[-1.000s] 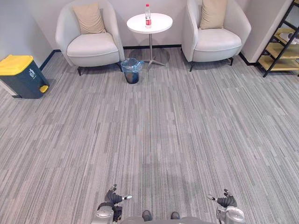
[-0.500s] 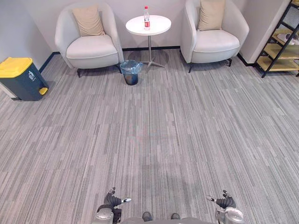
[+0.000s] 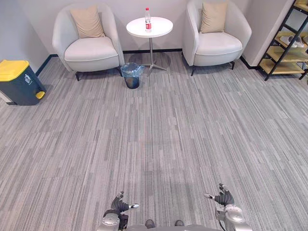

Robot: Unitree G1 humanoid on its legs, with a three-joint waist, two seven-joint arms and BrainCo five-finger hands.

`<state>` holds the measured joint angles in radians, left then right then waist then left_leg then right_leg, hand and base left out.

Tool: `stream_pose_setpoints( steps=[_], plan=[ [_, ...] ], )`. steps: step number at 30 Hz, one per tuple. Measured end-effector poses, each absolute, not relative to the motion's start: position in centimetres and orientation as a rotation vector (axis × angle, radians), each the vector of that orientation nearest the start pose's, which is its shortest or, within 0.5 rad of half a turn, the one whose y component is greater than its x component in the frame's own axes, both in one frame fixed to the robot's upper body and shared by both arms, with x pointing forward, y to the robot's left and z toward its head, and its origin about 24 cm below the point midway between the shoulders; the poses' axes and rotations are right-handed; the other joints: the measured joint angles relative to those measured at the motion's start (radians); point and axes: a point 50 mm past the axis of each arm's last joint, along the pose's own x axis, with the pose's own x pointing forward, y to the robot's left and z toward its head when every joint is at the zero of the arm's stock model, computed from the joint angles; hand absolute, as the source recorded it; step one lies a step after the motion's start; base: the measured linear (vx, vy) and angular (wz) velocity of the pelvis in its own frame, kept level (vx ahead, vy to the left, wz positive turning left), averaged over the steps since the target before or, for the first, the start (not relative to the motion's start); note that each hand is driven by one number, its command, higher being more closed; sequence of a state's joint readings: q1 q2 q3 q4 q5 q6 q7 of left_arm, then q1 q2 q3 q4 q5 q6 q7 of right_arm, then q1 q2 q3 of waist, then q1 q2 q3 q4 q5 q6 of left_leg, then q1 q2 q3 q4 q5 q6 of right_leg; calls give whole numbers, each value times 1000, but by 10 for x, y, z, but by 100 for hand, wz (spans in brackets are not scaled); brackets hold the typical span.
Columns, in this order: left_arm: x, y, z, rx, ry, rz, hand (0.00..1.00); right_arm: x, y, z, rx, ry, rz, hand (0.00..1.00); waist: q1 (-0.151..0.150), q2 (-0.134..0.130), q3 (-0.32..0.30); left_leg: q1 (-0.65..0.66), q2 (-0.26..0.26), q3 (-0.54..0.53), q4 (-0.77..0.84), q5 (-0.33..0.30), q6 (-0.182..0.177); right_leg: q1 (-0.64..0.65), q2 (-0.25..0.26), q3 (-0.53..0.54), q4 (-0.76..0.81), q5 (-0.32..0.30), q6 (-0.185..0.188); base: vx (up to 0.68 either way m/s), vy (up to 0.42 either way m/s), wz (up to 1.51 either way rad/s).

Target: Gather rubbish on tea table into small bin, then transfer packed bag to large trash can.

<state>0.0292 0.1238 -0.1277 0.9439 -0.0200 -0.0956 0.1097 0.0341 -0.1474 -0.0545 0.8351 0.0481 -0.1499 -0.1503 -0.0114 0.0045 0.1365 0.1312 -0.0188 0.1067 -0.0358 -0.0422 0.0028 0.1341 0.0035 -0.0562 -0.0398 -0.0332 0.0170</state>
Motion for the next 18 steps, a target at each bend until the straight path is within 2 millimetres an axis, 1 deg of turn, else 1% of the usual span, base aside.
stream_pose_setpoints(
  steps=[4, 7, 10, 11, 13, 14, 15, 16, 18],
  plan=[
    [147, 181, -138, 189, 859, 51, 0, 167, -213, -116, -146, 701, -242, 0, 0, 0, 0, -7, 0, 0, 0, -1, 1, -4, 0, 2, -5, 0, 0, -6, -8, 0],
    [148, 178, -137, 195, 844, 32, 0, 170, -212, -113, -148, 680, -239, 0, 0, 2, -3, -32, 0, 3, 13, -7, 10, -25, 0, 5, -3, 2, -3, -5, -11, -4],
    [148, 178, -136, 193, 837, 34, 0, 173, -213, -111, -160, 669, -236, 0, 2, 3, -2, -71, 4, 17, 89, -51, 22, -38, 0, 23, 2, 2, -3, 14, 6, -18],
    [146, 179, -136, 191, 837, 39, 0, 173, -213, -111, -164, 668, -235, 0, 6, 7, -2, -98, 12, 34, 149, -88, 24, -45, 2, 40, 6, 1, -1, 16, 28, -30],
    [148, 180, -133, 188, 817, 44, 0, 174, -215, -110, -171, 665, -243, 0, 13, 18, 1, -135, 21, 47, 210, -129, 29, -74, 6, 61, 32, -9, 10, 18, 59, -35],
    [151, 180, -131, 180, 806, 49, 0, 174, -217, -110, -179, 667, -254, 0, 19, 26, 4, -156, 25, 54, 236, -145, 34, -98, 6, 67, 60, -23, 19, 20, 94, -35],
    [154, 181, -128, 168, 786, 62, 0, 172, -221, -110, -184, 675, -268, 0, 25, 32, 7, -176, 27, 66, 268, -169, 37, -139, 6, 82, 129, -58, 24, 33, 103, -27],
    [155, 185, -126, 150, 776, 90, 0, 170, -225, -112, -183, 688, -283, 0, 24, 31, 8, -194, 27, 74, 302, -195, 44, -186, -1, 85, 238, -116, 38, 38, 86, -18],
    [156, 190, -125, 147, 771, 107, 0, 165, -229, -113, -175, 706, -307, 0, 25, 25, 12, -193, 15, 81, 340, -224, 57, -240, -19, 82, 388, -183, 65, 62, 75, 0]
  ],
)
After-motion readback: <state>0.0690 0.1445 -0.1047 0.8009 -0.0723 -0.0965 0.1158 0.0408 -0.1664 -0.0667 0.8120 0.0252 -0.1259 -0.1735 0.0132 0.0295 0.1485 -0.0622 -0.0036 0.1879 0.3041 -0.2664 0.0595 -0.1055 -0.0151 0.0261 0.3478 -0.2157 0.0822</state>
